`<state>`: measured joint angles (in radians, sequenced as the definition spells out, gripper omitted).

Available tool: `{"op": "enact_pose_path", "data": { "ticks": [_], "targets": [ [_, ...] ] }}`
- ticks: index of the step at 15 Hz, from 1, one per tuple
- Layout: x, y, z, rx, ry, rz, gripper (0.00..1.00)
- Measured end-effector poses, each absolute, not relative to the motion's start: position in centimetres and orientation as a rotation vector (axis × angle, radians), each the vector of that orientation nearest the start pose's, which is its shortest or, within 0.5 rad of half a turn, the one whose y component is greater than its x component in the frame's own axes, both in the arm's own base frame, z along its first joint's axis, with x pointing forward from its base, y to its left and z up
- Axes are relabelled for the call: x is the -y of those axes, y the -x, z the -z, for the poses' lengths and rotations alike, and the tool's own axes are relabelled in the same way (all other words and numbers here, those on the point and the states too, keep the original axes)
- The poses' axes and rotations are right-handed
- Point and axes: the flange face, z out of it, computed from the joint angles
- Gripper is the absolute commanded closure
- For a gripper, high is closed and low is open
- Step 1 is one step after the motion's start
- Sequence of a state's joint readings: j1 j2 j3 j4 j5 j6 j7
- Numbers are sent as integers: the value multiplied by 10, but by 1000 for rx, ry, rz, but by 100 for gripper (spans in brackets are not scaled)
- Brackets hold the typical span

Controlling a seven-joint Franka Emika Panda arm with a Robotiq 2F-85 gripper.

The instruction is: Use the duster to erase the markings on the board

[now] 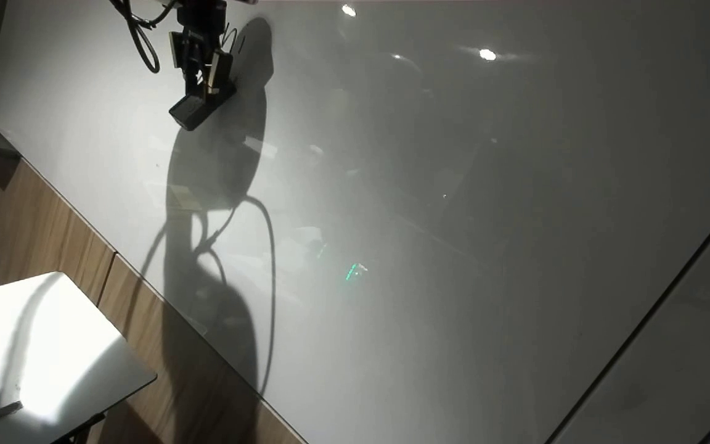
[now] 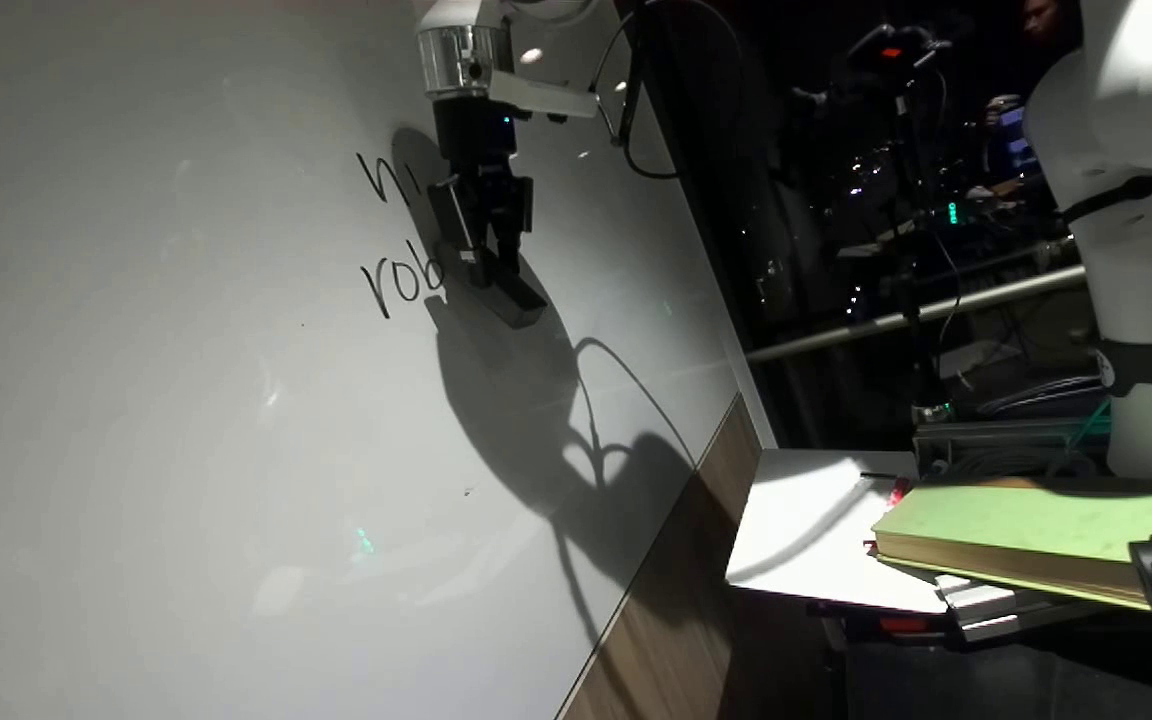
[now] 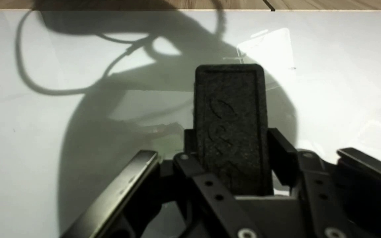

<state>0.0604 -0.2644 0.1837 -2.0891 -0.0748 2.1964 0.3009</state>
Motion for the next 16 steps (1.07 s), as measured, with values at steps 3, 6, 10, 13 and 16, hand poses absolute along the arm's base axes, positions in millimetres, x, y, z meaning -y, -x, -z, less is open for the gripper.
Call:
{"op": "enact_pose_path", "data": {
  "ticks": [3, 6, 10, 13, 16],
  "targets": [
    [-129, -503, -597, -37, 3082, 674, 71],
    [-130, -510, -615, -48, 3081, 677, 71],
    [-132, -514, -630, -62, 3091, 646, 71],
    [-135, -515, -644, -75, 3093, 636, 71],
    [-148, -514, -667, -78, 3090, 655, 71]
  ]
}}
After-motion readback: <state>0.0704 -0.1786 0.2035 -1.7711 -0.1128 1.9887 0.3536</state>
